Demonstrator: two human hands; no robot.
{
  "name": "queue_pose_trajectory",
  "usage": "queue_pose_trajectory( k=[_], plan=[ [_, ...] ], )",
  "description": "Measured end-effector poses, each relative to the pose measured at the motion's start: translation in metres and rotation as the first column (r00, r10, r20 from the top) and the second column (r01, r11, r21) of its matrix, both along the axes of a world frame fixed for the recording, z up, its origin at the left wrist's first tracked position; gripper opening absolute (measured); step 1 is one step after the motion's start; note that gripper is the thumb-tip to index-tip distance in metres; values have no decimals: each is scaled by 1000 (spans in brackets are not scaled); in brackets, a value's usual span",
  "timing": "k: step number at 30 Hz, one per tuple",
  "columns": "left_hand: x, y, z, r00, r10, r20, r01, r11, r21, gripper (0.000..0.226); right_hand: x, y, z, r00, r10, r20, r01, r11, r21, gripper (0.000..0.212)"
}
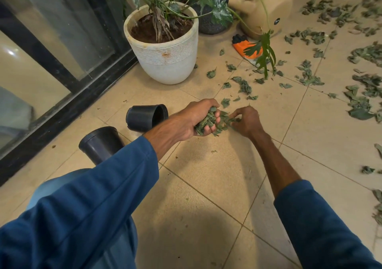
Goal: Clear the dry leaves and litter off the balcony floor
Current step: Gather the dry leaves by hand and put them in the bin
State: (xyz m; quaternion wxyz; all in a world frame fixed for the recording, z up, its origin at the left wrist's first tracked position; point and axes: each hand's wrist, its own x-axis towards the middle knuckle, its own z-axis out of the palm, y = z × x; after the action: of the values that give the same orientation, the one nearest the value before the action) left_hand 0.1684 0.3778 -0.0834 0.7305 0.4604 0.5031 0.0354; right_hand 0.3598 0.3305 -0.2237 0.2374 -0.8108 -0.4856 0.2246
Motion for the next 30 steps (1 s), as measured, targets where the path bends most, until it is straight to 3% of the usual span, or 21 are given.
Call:
queue_pose_trajectory(
  k=[3,10,14,17,24,30],
  plan=[
    [-2,1,0,1000,1,5,-1,1000,3,37,-11,8,-22,997,23,71,-14,991,-130,20],
    [-2,4,-3,1000,2,9,-2,1000,5,37,-25,-18,-27,980,-65,185,75,996,-48,19],
    [4,1,-3,1000,-13,-4,13,1000,8,37,-9,-30,-25,986,-165,-15,165,986,24,22],
    [7,0,-3,1000,-19,-8,19,1000,10,37,2,-40,-14,973,-206,-108,217,972,95,39],
    [13,-3,-7,998,-15,-66,21,996,89,31,1,-56,3,953,-116,-280,172,967,188,36],
    [14,-7,-8,994,-4,-107,26,978,209,25,-3,-62,3,959,-104,-264,151,975,162,32]
  ],
)
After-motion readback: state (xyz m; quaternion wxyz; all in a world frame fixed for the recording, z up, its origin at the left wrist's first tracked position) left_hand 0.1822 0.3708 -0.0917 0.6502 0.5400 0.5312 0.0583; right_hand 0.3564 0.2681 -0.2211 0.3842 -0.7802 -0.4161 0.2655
